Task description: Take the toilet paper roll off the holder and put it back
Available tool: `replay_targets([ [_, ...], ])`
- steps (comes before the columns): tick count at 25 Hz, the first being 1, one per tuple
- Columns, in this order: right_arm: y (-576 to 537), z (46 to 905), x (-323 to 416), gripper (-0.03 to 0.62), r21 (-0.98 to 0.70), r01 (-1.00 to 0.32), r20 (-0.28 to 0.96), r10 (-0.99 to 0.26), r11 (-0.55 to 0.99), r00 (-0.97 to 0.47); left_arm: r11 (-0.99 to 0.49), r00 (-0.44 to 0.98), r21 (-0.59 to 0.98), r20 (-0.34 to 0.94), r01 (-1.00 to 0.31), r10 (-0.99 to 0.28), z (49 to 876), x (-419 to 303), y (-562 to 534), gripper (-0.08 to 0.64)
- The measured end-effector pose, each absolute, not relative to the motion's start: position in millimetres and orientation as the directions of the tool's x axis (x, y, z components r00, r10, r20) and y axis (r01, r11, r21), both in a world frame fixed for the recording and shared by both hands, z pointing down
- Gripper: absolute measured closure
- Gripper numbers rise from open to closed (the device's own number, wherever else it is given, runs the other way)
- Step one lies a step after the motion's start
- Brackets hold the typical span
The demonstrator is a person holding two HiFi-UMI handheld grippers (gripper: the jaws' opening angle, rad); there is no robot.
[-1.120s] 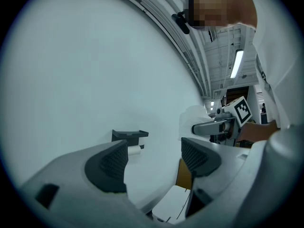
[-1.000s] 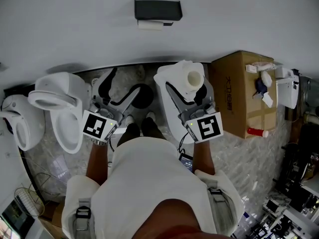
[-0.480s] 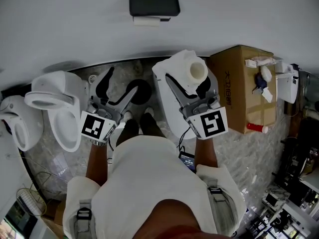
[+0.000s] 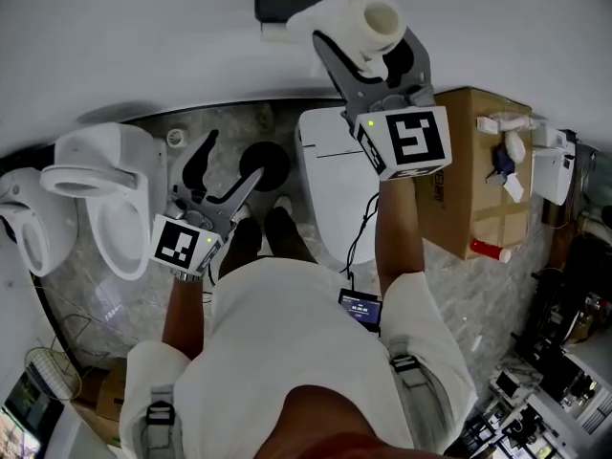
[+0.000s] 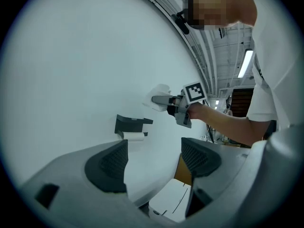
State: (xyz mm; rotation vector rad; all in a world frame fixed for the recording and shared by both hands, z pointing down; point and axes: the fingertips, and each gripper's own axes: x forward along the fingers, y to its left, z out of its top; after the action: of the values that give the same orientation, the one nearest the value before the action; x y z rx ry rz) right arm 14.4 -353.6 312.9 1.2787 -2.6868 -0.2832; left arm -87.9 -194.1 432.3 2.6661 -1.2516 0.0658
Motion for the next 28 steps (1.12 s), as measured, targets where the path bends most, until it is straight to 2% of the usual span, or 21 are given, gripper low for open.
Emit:
replay_targets([
  [14, -459.6, 378.8, -15.5, 0.265, 0.243, -0.788, 0.282, -0.819, 0.566, -0.5, -0.589, 0.609, 0.164, 0.126, -0.791, -0.783, 438.4, -98.1, -211.0, 0.224],
  [18, -461.3, 379.1, -19.1, 0.265, 0.299, -0.791, 0.293, -0.84, 0.534, -0.457, -0.589, 0.608, 0.161, 0.117, -0.792, -0.785, 433.1, -100.5, -211.4, 0.225],
  [22, -459.1, 378.1, -21.3, 0.264, 0.292, -0.784, 0.289, -0.831, 0.549, -0.474, -0.589, 0.607, 0.157, 0.115, -0.793, -0.786, 430.3, -100.9, -210.9, 0.224],
  [23, -458.3, 378.2, -21.2, 0.256, 0.285, -0.783, 0.288, -0.828, 0.553, -0.481, -0.589, 0.607, 0.156, 0.115, -0.793, -0.786, 429.9, -100.8, -210.3, 0.224],
  [28, -456.1, 376.6, -9.8, 0.127, 0.262, -0.813, 0.264, -0.849, 0.519, -0.457, -0.586, 0.603, 0.152, 0.112, -0.796, -0.79, 427.8, -103.4, -205.8, 0.225],
])
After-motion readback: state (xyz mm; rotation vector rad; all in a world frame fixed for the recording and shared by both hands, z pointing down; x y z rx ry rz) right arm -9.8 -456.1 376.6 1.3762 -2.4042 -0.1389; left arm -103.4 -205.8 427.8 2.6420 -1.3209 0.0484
